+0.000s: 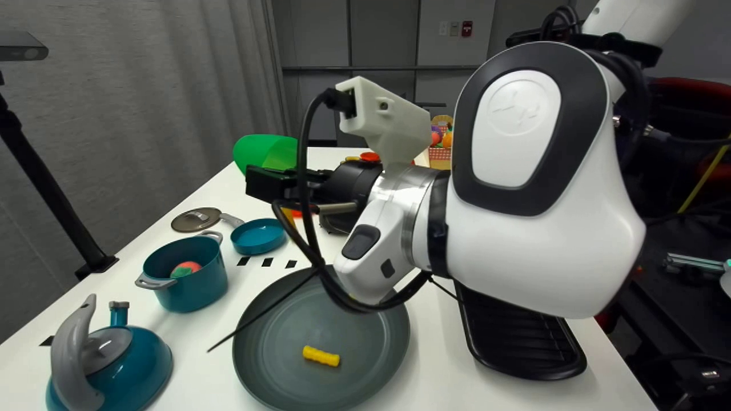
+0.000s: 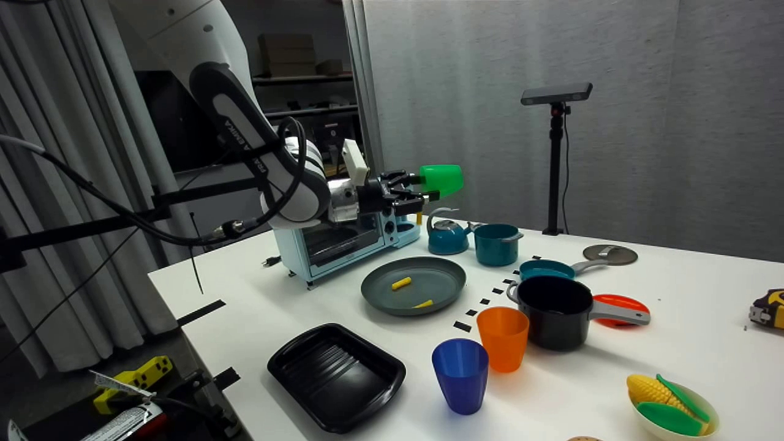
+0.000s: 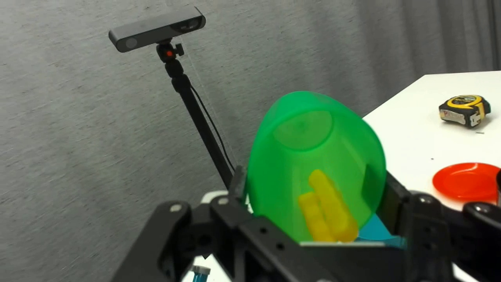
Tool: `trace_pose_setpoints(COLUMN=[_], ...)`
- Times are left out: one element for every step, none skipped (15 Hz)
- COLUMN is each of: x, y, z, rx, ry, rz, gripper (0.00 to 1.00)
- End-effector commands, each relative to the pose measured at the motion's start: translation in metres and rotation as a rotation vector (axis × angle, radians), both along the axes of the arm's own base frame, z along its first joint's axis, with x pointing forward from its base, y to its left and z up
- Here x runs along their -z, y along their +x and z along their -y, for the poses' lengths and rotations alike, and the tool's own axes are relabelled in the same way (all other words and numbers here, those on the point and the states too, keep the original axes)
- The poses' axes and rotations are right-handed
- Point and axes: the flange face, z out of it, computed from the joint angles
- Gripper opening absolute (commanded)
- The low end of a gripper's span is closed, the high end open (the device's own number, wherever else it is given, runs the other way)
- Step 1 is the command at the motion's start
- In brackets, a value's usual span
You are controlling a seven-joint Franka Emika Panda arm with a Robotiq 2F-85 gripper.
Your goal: Pour the things in the green cup onto the plate
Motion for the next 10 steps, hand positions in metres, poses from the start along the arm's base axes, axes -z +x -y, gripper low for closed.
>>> trace_pose_setpoints(x=[-0.0055, -0.0059, -0.0059, -0.0059, -0.0066, -0.0074, -0.0083, -0.0092, -0.01, -0.0114], y=[-0.0031, -0.002, -0.0023, -0.002, -0.0003, 0.0007, 0.0018, 0.0029, 0.0039, 0.0056], z=[0.0019, 0.0015, 0.0013, 0.0016, 0.002, 0.0033, 0.0047, 0.0058, 0.007, 0.0078], rx=[-0.018, -0.019, -0.02, -0.009, 0.001, 0.018, 0.029, 0.041, 0.052, 0.067], ry=[-0.006, -0.005, -0.002, -0.004, 0.004, 0.009, 0.017, 0.026, 0.035, 0.052], rz=[0.037, 0.049, 0.053, 0.039, 0.045, 0.033, 0.034, 0.033, 0.031, 0.031], gripper=[0.51, 0.51, 0.51, 0.51, 0.51, 0.51, 0.51, 0.51, 0.51, 0.51])
